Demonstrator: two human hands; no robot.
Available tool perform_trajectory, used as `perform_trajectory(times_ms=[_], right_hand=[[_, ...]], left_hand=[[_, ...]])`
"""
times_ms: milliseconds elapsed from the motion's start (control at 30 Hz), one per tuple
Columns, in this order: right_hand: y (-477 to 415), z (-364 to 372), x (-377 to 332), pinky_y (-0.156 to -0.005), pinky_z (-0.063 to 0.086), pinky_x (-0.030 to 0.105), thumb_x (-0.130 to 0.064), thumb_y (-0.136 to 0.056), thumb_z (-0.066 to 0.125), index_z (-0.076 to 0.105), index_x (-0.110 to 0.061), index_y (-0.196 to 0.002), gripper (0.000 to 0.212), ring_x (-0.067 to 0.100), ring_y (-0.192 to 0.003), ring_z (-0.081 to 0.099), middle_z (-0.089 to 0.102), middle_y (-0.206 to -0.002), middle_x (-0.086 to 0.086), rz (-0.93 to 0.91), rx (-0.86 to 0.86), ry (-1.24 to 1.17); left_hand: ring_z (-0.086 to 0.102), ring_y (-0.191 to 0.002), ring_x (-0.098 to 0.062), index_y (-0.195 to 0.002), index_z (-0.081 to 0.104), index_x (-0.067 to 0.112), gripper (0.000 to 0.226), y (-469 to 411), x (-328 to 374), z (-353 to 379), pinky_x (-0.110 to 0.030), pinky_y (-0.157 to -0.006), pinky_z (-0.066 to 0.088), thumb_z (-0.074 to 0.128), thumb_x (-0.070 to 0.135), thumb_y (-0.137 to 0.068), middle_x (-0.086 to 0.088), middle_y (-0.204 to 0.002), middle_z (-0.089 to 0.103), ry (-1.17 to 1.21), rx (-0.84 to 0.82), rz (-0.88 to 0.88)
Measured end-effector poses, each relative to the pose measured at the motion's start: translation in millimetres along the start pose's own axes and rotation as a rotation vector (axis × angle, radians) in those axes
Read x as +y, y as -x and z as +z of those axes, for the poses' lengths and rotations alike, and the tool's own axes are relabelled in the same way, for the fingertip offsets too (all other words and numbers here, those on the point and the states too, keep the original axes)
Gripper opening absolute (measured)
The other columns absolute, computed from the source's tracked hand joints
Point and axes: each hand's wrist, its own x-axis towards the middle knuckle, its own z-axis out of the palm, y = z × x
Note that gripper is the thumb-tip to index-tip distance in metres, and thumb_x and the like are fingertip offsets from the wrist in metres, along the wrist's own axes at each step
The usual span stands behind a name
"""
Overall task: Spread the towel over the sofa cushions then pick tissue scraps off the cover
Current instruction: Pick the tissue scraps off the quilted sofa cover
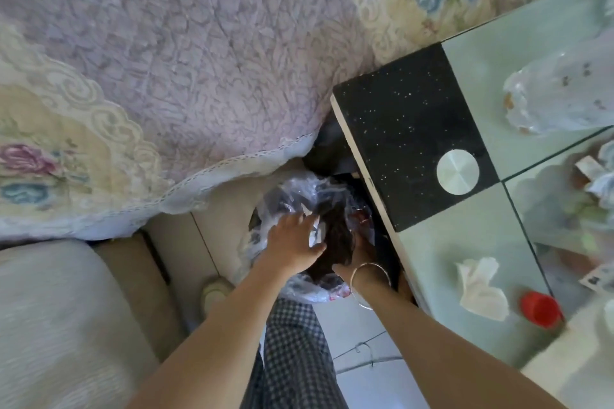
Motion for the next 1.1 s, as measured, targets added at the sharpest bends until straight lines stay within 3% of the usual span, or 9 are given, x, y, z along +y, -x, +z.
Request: perform_trajectory(times_ms=[100, 267, 400, 467, 533, 667, 867, 1100], right_hand=[[7, 0, 1, -0.117, 0.024, 0.033, -0.023, -0.085, 0.064, 0.002, -0.015, -0.150, 0.089, 0.024, -0.143, 0.024, 0.015, -0.158, 0.006, -0.005, -0.006, -0.023], [26, -2, -19, -0.120, 0.016, 0.033, -0.023, -0.082, 0.068, 0.006, -0.012, -0.149, 0.092, 0.022, -0.146, 0.012, 0.008, -0.158, 0.006, -0.043, -0.007, -0.112], [58, -19, -61, -0.114, 0.024, 0.029, -0.029, -0.080, 0.069, 0.017, -0.013, -0.147, 0.086, 0.023, -0.140, 0.030, 0.029, -0.152, 0.007, -0.114, 0.031, -0.079], [71, -30, -89, -0.114, 0.029, 0.034, -0.024, -0.083, 0.066, 0.013, -0.014, -0.148, 0.085, 0.026, -0.137, 0.035, 0.031, -0.151, 0.010, -0.158, 0.000, -0.142], [86, -45, -128, -0.114, 0.031, 0.041, -0.020, -0.085, 0.064, 0.008, -0.013, -0.149, 0.085, 0.029, -0.137, 0.034, 0.028, -0.152, 0.013, -0.239, -0.013, -0.182], [114, -73, -214, -0.115, 0.028, 0.040, -0.029, -0.087, 0.061, 0.004, -0.015, -0.149, 0.085, 0.030, -0.140, 0.026, 0.022, -0.154, 0.010, -0.438, 0.043, -0.109], [142, -94, -364, -0.114, 0.028, 0.047, -0.028, -0.087, 0.061, 0.003, -0.018, -0.149, 0.086, 0.030, -0.142, 0.022, 0.018, -0.156, 0.009, -0.655, 0.075, -0.047], [153, -59, -521, -0.110, 0.034, 0.046, -0.025, -0.085, 0.064, 0.009, -0.013, -0.148, 0.084, 0.034, -0.135, 0.035, 0.030, -0.149, 0.014, -0.803, 0.076, 0.065]], left_hand=[[0.052, -0.119, -0.022, -0.131, 0.046, 0.021, 0.046, 4, 8, -11, -0.032, -0.095, 0.043, 0.057, 0.031, -0.087, -0.004, -0.131, 0.056, 0.162, 0.121, 0.063], [0.055, -0.114, -0.021, -0.131, 0.045, 0.025, 0.050, 20, 11, -42, -0.032, -0.088, 0.046, 0.060, 0.033, -0.084, -0.001, -0.124, 0.060, 0.296, 0.183, 0.050], [0.050, -0.121, -0.016, -0.135, 0.041, 0.026, 0.057, 48, -6, -86, -0.029, -0.099, 0.041, 0.061, 0.037, -0.084, 0.003, -0.135, 0.052, 0.395, 0.240, -0.004], [0.045, -0.126, -0.014, -0.136, 0.040, 0.023, 0.058, 63, -19, -113, -0.026, -0.102, 0.036, 0.061, 0.036, -0.084, 0.004, -0.139, 0.048, 0.438, 0.280, -0.031], [0.045, -0.127, -0.014, -0.136, 0.040, 0.022, 0.056, 82, -37, -150, -0.029, -0.101, 0.036, 0.060, 0.035, -0.085, 0.002, -0.139, 0.048, 0.448, 0.358, -0.077], [0.050, -0.121, -0.016, -0.133, 0.043, 0.022, 0.055, 115, -76, -220, -0.028, -0.094, 0.040, 0.064, 0.033, -0.084, 0.000, -0.133, 0.054, 0.455, 0.541, -0.141], [0.050, -0.119, -0.016, -0.129, 0.046, 0.021, 0.052, 148, -146, -302, -0.024, -0.089, 0.036, 0.066, 0.033, -0.083, 0.000, -0.129, 0.055, 0.651, 0.794, -0.242], [0.048, -0.122, -0.018, -0.130, 0.045, 0.018, 0.050, 160, -244, -364, -0.029, -0.094, 0.039, 0.064, 0.029, -0.085, -0.003, -0.132, 0.052, 0.868, 0.922, -0.286]])
